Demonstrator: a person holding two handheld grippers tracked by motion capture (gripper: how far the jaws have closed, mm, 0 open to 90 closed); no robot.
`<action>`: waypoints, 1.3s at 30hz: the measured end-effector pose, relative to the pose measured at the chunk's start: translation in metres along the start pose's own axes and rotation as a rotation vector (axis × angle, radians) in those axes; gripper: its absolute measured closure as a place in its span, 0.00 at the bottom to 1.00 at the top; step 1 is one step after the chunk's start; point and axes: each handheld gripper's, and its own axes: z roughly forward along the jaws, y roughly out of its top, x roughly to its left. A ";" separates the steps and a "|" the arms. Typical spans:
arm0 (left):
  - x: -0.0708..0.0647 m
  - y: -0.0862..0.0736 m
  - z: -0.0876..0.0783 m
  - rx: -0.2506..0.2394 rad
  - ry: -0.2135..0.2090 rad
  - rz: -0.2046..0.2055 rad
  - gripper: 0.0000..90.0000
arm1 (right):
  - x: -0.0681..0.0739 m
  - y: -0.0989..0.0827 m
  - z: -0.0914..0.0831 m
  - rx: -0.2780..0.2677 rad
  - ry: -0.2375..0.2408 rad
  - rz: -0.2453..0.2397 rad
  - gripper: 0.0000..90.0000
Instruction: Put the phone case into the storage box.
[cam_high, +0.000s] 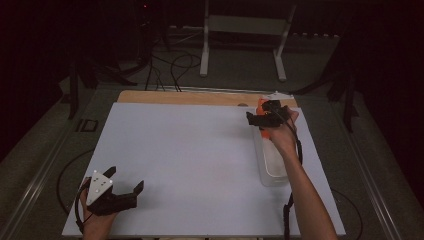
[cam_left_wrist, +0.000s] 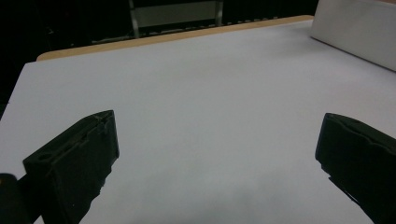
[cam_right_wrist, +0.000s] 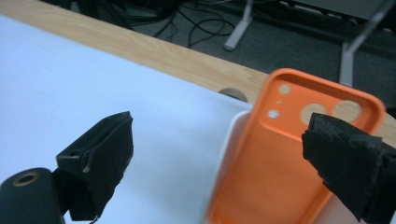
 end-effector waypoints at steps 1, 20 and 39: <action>0.000 0.000 0.000 0.000 -0.001 -0.001 0.01 | 0.001 -0.001 -0.001 -0.004 0.012 -0.008 0.09; 0.000 0.000 0.000 -0.001 -0.003 0.002 0.00 | 0.020 -0.007 -0.040 -0.094 0.121 -0.072 0.09; 0.000 0.000 0.000 -0.002 -0.002 -0.001 0.00 | 0.042 -0.027 -0.072 -0.142 0.192 -0.087 0.09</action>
